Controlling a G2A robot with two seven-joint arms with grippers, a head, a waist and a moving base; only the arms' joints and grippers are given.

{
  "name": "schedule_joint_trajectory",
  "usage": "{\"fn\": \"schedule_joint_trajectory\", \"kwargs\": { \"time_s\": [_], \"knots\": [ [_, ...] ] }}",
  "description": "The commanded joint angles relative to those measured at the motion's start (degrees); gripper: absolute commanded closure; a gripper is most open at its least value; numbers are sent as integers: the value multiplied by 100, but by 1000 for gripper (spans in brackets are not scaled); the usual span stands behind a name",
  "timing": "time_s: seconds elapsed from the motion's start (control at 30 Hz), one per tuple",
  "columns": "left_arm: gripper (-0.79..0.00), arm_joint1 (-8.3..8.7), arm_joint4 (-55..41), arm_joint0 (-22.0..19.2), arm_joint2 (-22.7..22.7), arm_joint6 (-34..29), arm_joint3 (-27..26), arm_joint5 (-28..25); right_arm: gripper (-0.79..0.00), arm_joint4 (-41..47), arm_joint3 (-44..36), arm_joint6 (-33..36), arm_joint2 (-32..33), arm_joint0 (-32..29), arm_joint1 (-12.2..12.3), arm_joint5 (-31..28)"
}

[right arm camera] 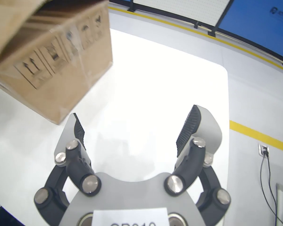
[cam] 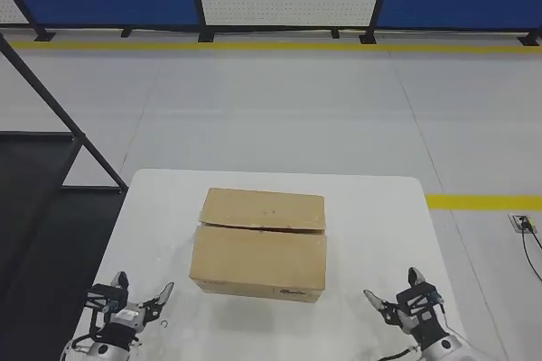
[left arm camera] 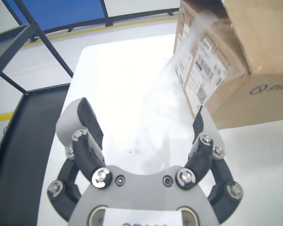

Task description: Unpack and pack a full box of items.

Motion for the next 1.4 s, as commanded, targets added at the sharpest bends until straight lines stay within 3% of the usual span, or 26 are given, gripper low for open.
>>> {"fn": "schedule_joint_trajectory", "kwargs": {
  "time_s": [0.0,0.1,0.23,0.57,0.77,0.9,1.13,1.37],
  "knots": [
    [-785,18,-100,-32,-171,81,-55,-247,-785,516,-99,218,-61,188,-6,-319],
    [-785,34,-597,-107,-401,18,-182,-624,-785,1441,-193,775,-191,530,-10,-838],
    [-785,78,-659,-69,-633,-321,-534,-1113,-785,2813,-135,2024,-357,1091,0,-1166],
    [-785,74,-664,-92,-590,-328,-522,-1097,-785,2876,-152,1976,-363,1071,-2,-1160],
    [-785,56,-1700,-526,-479,-724,-446,-1233,-785,4001,96,2104,-466,1479,-18,-1224],
    [-785,70,-2215,-718,-643,-938,-412,-1342,-785,4996,823,2441,-690,2159,-54,-1083],
    [-785,94,-2923,-645,-989,-1134,-429,-1662,-785,5847,1829,3085,-1148,3078,-105,-1166],
    [-785,97,-2965,-568,-1033,-1187,-379,-1661,-785,7176,2081,3753,-1271,3314,-95,-1997]
  ]
}}
